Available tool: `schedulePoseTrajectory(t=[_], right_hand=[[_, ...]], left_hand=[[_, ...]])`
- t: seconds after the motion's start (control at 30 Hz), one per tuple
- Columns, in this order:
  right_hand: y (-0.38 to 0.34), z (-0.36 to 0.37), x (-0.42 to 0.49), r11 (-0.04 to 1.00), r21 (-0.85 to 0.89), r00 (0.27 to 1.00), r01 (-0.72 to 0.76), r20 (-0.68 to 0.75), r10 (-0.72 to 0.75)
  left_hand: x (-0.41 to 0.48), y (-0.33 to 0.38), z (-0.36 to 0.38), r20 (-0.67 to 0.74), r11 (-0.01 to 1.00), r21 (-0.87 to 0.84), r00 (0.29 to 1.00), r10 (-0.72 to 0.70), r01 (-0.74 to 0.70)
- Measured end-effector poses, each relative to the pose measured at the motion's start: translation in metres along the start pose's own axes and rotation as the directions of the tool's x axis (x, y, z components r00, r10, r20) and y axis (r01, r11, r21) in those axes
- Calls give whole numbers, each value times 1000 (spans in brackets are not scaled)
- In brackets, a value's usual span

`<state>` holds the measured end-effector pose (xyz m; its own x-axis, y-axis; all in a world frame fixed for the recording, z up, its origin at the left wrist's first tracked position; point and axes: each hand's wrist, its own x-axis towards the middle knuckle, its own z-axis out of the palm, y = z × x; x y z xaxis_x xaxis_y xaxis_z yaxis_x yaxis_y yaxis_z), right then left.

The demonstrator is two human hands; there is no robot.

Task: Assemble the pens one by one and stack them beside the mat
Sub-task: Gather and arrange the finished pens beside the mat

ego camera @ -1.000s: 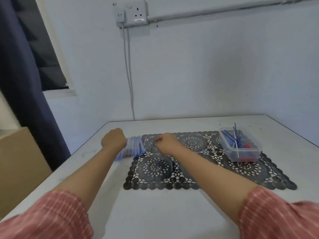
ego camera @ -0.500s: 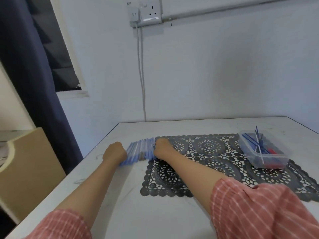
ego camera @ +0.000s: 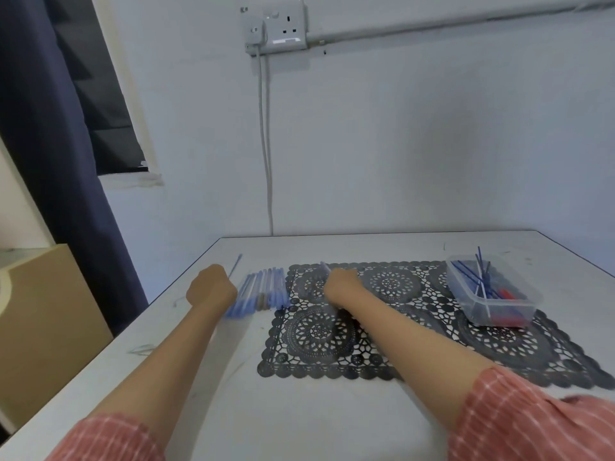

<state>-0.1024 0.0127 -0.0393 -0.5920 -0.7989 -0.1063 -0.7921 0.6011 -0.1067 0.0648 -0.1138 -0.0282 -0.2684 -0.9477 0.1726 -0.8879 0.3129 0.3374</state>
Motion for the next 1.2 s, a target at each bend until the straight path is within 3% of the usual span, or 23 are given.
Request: schedulePoseTrajectory(t=[0.07,0.17,0.37,0.57,0.87,1.2], right_hand=[[18,3,-7,999,-17,998,-50,-30,50],[44,5,-20,990,-5,989,-139,-61,138],[77,12,-40,987,-39,980,-154,-134,148],[87,18,-59,981,118,972,-151,-163,169],[93,7,-75,936,310,972,-170,-104,211],[90,9,-78,943,306,976,-129,-130,175]], left_hand=[[-4,16,1,-25,991,-117,998,62,-65],[-19,53,8,54,953,-263,984,171,-151],[-74,123,40,229,924,-277,916,328,-262],[-111,159,54,302,866,-346,831,467,-361],[-124,164,58,305,827,-327,777,550,-457],[-120,155,56,315,786,-413,738,597,-460]])
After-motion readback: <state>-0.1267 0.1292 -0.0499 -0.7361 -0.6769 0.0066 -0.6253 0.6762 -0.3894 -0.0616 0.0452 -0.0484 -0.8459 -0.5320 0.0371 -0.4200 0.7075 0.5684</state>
